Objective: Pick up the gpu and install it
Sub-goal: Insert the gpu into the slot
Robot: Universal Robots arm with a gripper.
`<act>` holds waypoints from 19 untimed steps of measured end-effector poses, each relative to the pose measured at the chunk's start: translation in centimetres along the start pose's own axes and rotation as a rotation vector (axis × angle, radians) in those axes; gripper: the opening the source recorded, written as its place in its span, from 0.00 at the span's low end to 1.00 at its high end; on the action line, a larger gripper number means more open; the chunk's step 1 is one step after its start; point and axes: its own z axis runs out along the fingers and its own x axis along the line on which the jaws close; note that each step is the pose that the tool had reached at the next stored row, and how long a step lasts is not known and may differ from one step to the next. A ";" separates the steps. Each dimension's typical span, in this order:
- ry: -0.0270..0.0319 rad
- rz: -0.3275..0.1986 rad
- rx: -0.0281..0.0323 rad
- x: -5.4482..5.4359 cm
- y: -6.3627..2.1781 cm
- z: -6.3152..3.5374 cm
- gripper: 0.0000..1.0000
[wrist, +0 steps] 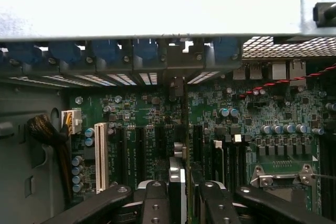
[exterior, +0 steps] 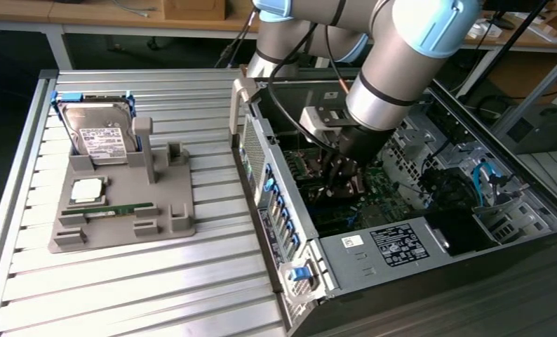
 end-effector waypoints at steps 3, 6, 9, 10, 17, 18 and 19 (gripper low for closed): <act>0.0006 -0.003 -0.0002 0.0 0.00 0.06 0.27; 0.0009 -0.005 -0.0004 0.0 -0.01 0.16 0.27; 0.0008 -0.005 -0.0003 -0.1 -0.02 0.25 0.27; 0.0007 -0.005 -0.0003 -0.1 -0.02 0.26 0.27; 0.0005 -0.006 -0.0001 -0.1 -0.04 0.30 0.27; 0.0005 -0.005 -0.0002 -0.1 -0.04 0.30 0.27; 0.0005 -0.006 -0.0003 -0.2 -0.05 0.30 0.27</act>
